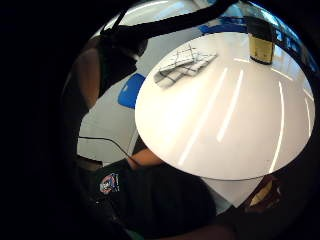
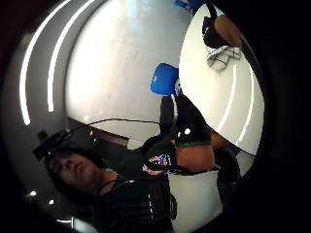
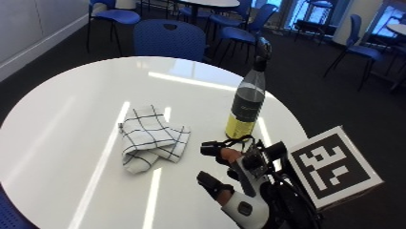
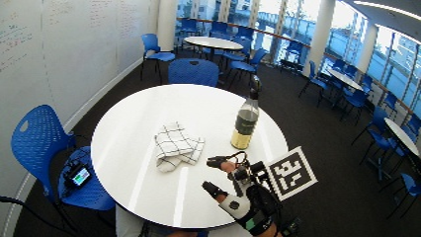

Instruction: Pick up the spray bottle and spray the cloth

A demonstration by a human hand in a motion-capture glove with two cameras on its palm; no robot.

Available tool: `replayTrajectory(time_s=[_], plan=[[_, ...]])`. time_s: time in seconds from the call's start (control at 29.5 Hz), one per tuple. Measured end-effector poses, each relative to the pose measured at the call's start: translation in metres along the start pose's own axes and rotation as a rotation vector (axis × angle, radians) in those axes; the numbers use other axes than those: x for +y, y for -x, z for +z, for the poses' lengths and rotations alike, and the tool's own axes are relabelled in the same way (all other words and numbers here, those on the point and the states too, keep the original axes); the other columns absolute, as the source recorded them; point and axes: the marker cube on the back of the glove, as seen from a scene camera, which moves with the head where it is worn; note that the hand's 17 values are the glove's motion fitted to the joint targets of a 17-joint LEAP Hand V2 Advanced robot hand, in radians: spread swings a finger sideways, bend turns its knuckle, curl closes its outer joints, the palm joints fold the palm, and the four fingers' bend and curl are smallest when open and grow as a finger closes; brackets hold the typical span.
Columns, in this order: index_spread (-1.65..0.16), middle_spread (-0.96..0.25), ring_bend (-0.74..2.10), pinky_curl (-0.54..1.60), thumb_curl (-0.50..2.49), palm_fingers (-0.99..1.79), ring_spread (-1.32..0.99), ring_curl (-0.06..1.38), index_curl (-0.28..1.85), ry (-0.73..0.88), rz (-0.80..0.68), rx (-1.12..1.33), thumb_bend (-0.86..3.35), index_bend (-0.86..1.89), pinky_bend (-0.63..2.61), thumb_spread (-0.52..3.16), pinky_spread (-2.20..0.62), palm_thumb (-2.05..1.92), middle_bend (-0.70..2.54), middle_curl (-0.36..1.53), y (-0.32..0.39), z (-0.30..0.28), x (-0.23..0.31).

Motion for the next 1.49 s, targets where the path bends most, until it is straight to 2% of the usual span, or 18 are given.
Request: replayTrajectory(time_s=[0.24, 0.51, 1.49], plan=[[-0.26, 0.03, 0.33, 0.17, 0.17, 0.73, 0.04, 0.18, 0.22, -0.002, -0.003, -0.01, 0.32, 0.31, 0.33, 0.75, 0.18, 0.53, 0.22, 0.14, 0.001, -0.001, -0.001], [-0.31, 0.04, 0.31, 0.21, 0.23, 0.73, 0.05, 0.22, 0.27, -0.004, 0.002, -0.017, 0.29, 0.27, 0.3, 0.98, 0.22, 0.55, 0.19, 0.2, 0.002, -0.002, -0.001], [-0.33, 0.04, 0.25, 0.29, 0.35, 0.74, 0.04, 0.29, 0.35, -0.196, 0.123, 0.005, 0.13, 0.18, 0.23, 1.18, 0.24, 0.64, 0.16, 0.27, -0.04, -0.036, -0.054]])
